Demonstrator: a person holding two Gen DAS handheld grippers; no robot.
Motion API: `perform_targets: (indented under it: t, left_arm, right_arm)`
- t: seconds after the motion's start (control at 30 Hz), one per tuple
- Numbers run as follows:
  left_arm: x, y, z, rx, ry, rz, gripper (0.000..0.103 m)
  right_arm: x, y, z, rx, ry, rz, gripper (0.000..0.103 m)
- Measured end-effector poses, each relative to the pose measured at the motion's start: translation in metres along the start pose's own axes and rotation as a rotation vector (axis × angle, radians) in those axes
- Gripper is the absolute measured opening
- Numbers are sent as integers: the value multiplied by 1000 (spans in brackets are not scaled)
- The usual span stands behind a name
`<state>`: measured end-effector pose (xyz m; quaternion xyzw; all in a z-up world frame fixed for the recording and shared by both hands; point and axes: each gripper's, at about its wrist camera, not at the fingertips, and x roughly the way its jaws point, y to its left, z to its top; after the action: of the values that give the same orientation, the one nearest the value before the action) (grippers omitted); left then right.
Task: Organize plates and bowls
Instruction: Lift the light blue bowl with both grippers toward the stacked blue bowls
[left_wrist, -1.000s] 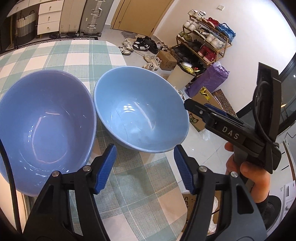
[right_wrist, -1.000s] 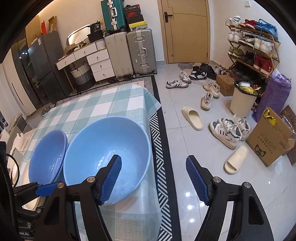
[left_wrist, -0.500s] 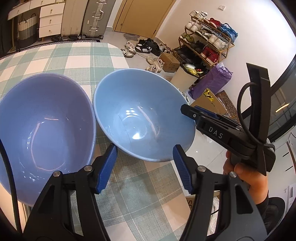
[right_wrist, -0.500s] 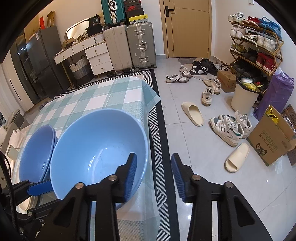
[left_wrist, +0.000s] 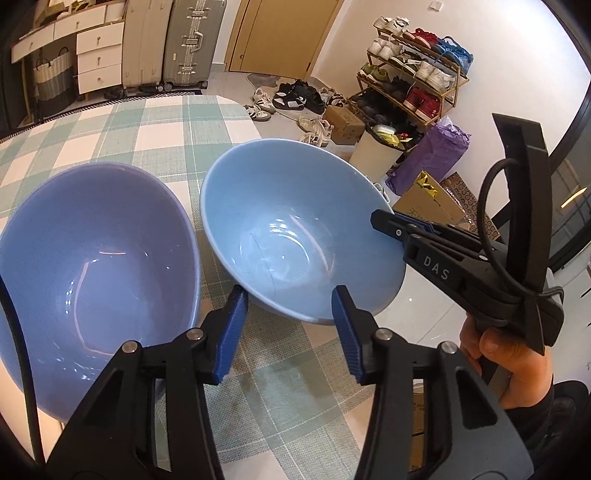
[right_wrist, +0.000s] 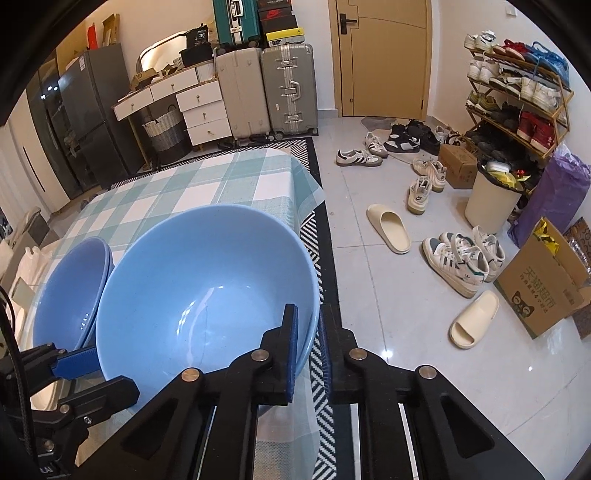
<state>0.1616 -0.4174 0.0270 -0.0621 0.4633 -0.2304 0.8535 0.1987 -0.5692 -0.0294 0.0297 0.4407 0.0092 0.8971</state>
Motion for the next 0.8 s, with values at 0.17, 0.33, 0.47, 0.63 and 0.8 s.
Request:
perform_targets:
  t: [0.17, 0.33, 0.47, 0.63, 0.8]
  left_arm:
    - [0, -1, 0, 26, 1, 11, 43]
    - [-1, -3, -1, 40, 2, 9, 43]
    - [-2, -5, -2, 43, 6, 2, 43]
    - [-5, -8, -4, 57, 1, 0, 43]
    - [-9, -9, -3, 68, -8, -3, 43]
  right_arm:
    - [-1, 1, -1, 7, -2, 3, 11]
    - [-4, 1, -3, 14, -1, -2, 11]
    - [-5, 1, -4, 13, -1, -5, 11]
    - [-8, 0, -7, 11, -5, -6, 11]
    - [-13, 0, -8, 13, -13, -10, 11]
